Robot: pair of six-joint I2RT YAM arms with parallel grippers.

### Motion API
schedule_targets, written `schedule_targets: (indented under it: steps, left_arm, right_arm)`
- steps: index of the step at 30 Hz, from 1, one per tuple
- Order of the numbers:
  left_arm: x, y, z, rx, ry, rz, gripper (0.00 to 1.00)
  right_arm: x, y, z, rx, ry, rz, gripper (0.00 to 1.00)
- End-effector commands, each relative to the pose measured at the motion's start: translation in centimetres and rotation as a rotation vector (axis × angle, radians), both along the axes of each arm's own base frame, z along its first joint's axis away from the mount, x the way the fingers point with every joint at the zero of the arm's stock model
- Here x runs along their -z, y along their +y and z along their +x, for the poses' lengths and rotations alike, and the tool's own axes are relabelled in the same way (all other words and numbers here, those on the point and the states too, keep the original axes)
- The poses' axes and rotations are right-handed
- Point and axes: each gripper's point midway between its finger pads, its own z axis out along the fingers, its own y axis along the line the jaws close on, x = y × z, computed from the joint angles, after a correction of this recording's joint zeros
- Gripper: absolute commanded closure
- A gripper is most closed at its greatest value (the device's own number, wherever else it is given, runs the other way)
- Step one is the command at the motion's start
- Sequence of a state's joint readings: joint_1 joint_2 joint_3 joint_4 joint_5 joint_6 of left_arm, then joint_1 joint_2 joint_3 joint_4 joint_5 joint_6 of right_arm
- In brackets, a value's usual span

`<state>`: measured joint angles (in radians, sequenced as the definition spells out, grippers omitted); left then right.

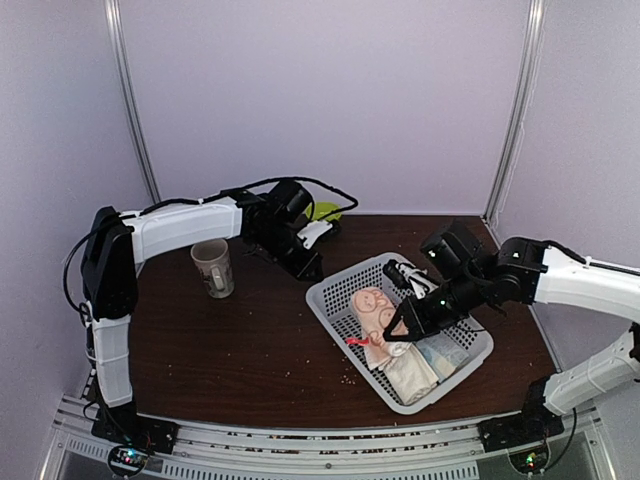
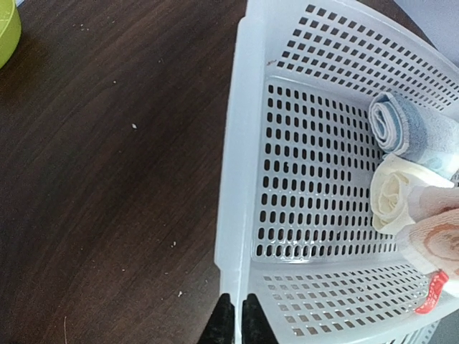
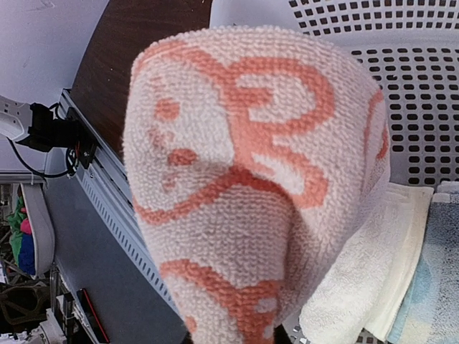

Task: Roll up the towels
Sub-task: Place the towel in the bin.

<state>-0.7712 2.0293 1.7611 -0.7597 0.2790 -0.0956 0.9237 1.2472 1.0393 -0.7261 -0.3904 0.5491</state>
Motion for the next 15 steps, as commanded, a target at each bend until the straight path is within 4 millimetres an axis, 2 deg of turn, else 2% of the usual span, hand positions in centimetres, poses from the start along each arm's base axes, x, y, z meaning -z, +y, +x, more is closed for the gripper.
schedule_targets:
  steps: [1, 4, 7, 11, 15]
  left_arm:
    - [-0.5, -0.5, 0.4, -0.001, -0.008, -0.039, 0.96]
    - [-0.4, -0.6, 0.5, -0.001, -0.005, -0.042, 0.98]
    - [0.0, -0.7, 0.5, 0.000, 0.001, -0.039, 0.99]
    - [0.4, -0.7, 0.5, -0.002, 0.008, -0.032, 1.00]
    - [0.8, -0.5, 0.5, -0.006, 0.009, -0.021, 1.00]
  right_arm:
    - [0.3, 1.3, 0.1, -0.010, 0.076, 0.147, 1.00]
    - [2.8, 0.5, 0.4, 0.010, 0.124, 0.131, 1.00]
    - [4.7, 0.3, -0.2, 0.001, 0.177, 0.123, 1.00]
    - [6.3, 0.3, -1.1, -0.019, 0.241, 0.111, 1.00]
    - [8.7, -0.8, -1.6, -0.017, 0.274, 0.010, 1.00]
